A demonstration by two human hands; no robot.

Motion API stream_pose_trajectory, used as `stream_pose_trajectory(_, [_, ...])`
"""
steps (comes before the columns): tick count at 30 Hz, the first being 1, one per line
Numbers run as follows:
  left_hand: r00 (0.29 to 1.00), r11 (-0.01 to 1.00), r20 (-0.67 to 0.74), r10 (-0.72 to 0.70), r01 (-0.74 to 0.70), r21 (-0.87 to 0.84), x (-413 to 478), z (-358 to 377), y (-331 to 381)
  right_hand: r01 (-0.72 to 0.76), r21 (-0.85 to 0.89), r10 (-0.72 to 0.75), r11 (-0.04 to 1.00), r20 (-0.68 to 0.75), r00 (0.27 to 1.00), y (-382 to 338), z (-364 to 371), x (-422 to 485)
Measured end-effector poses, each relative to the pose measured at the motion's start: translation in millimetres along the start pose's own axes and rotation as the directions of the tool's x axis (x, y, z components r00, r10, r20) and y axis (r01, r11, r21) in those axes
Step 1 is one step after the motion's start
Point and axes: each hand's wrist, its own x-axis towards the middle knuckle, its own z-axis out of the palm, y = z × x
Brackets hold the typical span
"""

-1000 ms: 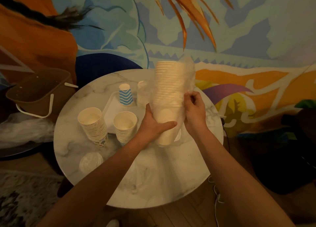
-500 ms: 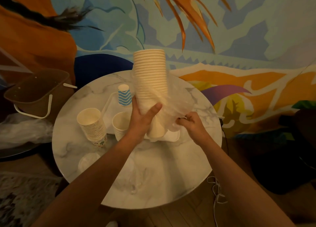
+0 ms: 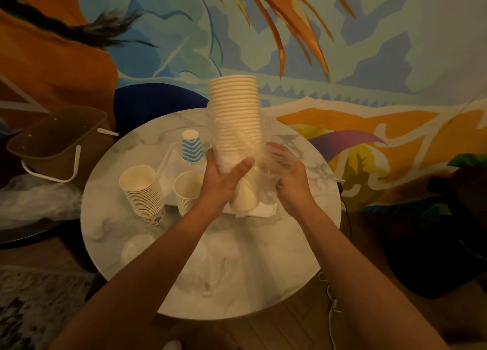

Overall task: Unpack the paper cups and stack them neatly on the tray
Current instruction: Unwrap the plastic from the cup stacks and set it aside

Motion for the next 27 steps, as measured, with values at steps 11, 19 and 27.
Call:
stream_pose_trajectory(11, [0.999,0.990,-0.017,0.042,-0.040,0.132,-2.5,0.6,-0.5,-0.426,-0.056,0.387,0.903,0.539,0.748,3.4,-22.6,-5.8])
stream_pose_trajectory(19, [0.996,0.978,-0.036,0.084,-0.076,0.194,-6.7,11.4,1.8,-0.350,0.097,0.290,0.932,0.380,0.878,13.6,3.5,-13.9])
stream_pose_trajectory(27, [0.990,0.825,-0.031,0.139,-0.098,0.556,-10.2,2.9,-10.0,-0.204,0.063,0.181,0.977,0.264,0.947,9.6,-13.1,3.9])
